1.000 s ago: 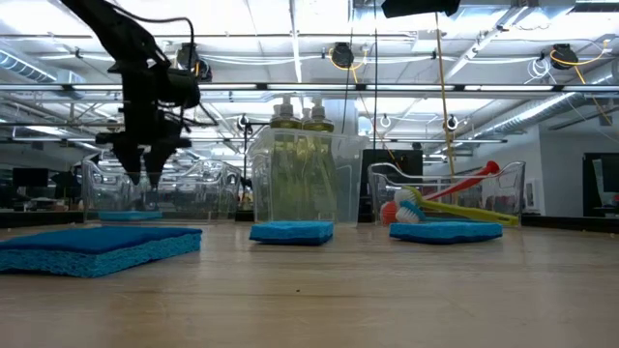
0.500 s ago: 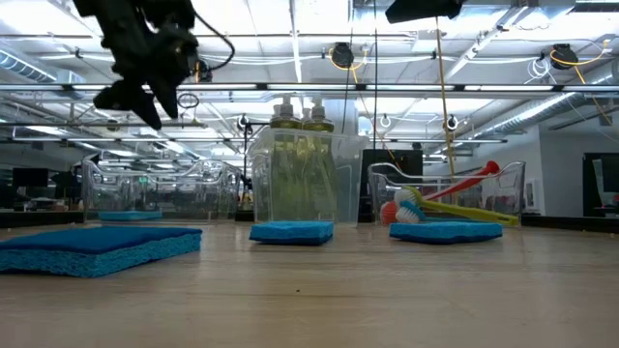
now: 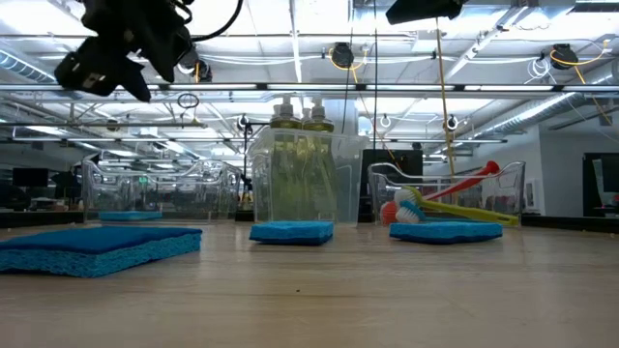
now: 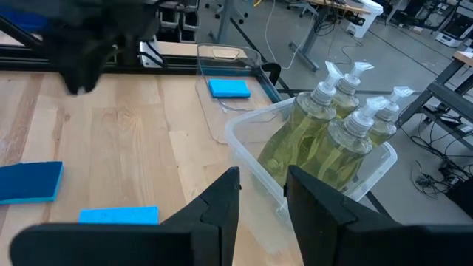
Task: Pick & Place Kitchen Sink Supplies
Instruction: Put the blue sponge into the left transparent bin
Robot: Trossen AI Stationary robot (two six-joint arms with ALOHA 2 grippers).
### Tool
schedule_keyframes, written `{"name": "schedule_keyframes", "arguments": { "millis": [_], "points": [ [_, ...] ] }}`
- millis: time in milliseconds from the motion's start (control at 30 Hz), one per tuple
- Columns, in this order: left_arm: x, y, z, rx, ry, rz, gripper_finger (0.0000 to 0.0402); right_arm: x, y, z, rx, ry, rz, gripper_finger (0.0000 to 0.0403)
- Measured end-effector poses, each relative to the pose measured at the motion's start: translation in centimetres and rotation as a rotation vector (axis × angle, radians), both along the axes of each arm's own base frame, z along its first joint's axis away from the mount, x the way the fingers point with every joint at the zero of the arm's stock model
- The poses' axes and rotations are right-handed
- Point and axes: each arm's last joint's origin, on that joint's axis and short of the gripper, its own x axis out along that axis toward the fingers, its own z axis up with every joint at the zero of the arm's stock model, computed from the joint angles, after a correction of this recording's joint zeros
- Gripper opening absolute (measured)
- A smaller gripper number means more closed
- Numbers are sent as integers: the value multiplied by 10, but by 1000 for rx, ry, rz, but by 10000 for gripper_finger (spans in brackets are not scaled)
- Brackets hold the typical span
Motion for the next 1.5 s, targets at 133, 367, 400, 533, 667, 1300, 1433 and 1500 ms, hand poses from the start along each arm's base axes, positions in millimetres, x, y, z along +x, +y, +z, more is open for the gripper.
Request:
{"name": "schedule_keyframes", "arguments": {
  "millis": [133, 367, 400, 533, 667, 1300, 1433, 1500],
  "points": [
    [11, -21, -15, -39, 50, -6, 159, 0, 0, 0, 1, -3, 0, 100],
    [24, -50, -39, -98, 133, 12, 159, 0, 0, 0, 1, -4, 0, 100],
    [24, -54, -42, -106, 148, 13, 159, 0, 0, 0, 1, -4, 0, 100],
    [26, -68, -50, -142, 166, 23, 159, 0, 0, 0, 0, -3, 0, 100],
    [25, -80, -56, -164, 194, 55, 159, 0, 0, 0, -1, -2, 1, 100],
    [39, -93, -114, -28, 328, 144, 159, 0, 0, 0, -22, 10, 10, 100],
    [45, -94, -123, -27, 323, 121, 159, 0, 0, 0, -22, 10, 10, 100],
    [47, -93, -129, -20, 330, 120, 159, 0, 0, 0, -22, 10, 10, 100]
  ]
}}
